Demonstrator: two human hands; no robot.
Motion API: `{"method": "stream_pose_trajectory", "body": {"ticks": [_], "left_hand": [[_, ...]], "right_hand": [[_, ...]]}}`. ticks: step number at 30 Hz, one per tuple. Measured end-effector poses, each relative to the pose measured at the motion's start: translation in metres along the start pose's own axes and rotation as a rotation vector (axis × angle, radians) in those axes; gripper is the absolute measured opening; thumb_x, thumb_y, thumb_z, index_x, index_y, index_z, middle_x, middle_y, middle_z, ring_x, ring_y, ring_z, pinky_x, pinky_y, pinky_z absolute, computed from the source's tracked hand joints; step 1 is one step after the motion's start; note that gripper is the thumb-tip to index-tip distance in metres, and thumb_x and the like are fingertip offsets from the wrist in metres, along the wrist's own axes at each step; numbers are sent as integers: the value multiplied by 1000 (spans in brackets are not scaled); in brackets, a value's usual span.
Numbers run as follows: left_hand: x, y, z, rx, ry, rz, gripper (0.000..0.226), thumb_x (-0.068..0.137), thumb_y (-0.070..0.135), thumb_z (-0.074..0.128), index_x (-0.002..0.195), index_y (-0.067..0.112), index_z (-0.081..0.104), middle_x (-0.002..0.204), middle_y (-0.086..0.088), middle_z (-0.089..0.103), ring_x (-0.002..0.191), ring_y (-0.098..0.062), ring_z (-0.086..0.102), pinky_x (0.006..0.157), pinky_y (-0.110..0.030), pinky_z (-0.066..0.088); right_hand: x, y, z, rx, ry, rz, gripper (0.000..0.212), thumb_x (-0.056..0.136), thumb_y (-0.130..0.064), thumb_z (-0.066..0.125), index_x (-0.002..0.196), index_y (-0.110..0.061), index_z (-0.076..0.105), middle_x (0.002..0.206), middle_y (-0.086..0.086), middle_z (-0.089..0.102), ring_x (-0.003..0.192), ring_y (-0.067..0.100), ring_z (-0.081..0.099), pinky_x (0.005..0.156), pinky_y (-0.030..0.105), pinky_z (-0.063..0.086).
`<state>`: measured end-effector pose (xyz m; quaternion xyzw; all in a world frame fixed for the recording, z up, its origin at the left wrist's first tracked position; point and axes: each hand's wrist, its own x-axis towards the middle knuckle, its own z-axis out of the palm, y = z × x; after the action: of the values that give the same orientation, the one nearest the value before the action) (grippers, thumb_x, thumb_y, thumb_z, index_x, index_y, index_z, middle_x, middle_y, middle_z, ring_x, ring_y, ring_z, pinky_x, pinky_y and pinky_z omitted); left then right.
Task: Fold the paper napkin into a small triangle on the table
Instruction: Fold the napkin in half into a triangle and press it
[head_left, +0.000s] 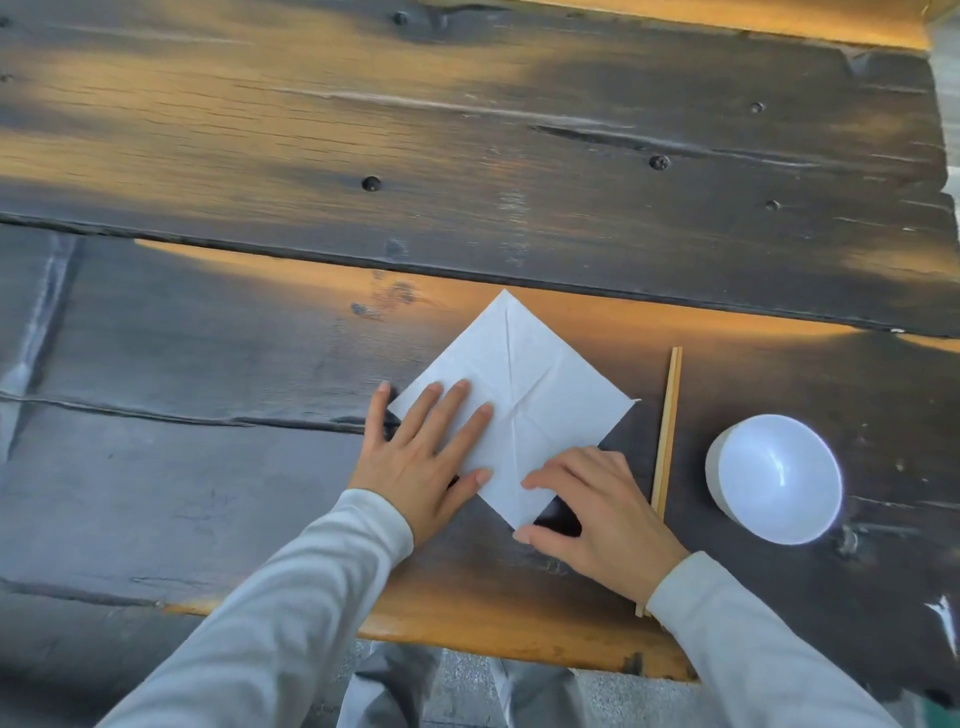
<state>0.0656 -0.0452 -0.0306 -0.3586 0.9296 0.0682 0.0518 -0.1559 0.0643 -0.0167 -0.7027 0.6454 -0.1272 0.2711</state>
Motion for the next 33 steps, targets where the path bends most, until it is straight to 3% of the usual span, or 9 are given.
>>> {"method": "stream_pose_trajectory", "body": {"ticks": [6, 11, 15, 21, 25, 28, 30, 33], "left_hand": [[0, -10, -6, -64, -108, 19, 71, 91, 66, 38, 147, 25, 46, 159, -7, 36, 144, -30, 38, 110, -71, 25], [-3, -10, -8, -116, -103, 30, 73, 89, 66, 40, 148, 22, 45, 160, -6, 33, 145, -30, 35, 110, -71, 25], [-6, -10, -6, -138, -104, 39, 72, 91, 64, 39, 150, 22, 43, 162, -6, 28, 147, -32, 29, 110, -72, 24], [-12, -9, -9, -238, -49, 64, 68, 94, 61, 43, 151, 26, 39, 164, -1, 21, 152, -28, 18, 114, -72, 15], [-25, -7, -13, -385, 98, 175, 68, 92, 67, 45, 140, 20, 55, 158, 0, 38, 151, -22, 23, 117, -67, 12], [-34, -1, -12, -484, 113, 218, 83, 78, 76, 60, 135, 16, 60, 148, 3, 52, 146, -17, 34, 119, -59, 19], [-33, 4, -8, -491, 161, 186, 68, 80, 61, 72, 128, 15, 65, 132, 4, 65, 135, -13, 51, 114, -54, 34], [-27, 11, -6, -544, 259, 67, 33, 87, 37, 71, 110, 14, 74, 104, 4, 76, 102, -12, 70, 105, -40, 44]], "right_hand": [[-4, 3, 0, -5, -63, -33, 31, 81, -39, 82, 109, -29, 71, 107, -7, 61, 100, 10, 42, 88, 31, 48], [1, -1, 3, -13, -34, -71, 15, 83, -31, 83, 96, -28, 78, 98, -7, 61, 92, 13, 48, 79, 33, 54], [7, 0, 6, -46, -8, -121, 5, 85, -31, 80, 88, -29, 76, 101, -7, 58, 96, 12, 43, 80, 34, 51], [6, -10, 7, -44, -17, -66, 10, 86, -30, 79, 82, -33, 70, 112, -9, 59, 110, 9, 37, 93, 34, 36], [5, -16, -1, 163, -114, 42, 10, 97, -46, 56, 94, -38, 62, 112, -25, 60, 111, -6, 38, 97, 24, 22], [8, -18, -13, 350, -180, 138, 13, 96, -52, 52, 99, -41, 60, 100, -27, 65, 109, -5, 50, 93, 19, 38], [14, -18, -21, 468, -183, 165, 7, 96, -46, 59, 98, -41, 63, 96, -25, 68, 103, -3, 61, 86, 19, 48], [22, -17, -28, 555, -153, 190, 4, 94, -41, 64, 96, -39, 66, 95, -28, 70, 98, -4, 66, 82, 15, 48]]}}
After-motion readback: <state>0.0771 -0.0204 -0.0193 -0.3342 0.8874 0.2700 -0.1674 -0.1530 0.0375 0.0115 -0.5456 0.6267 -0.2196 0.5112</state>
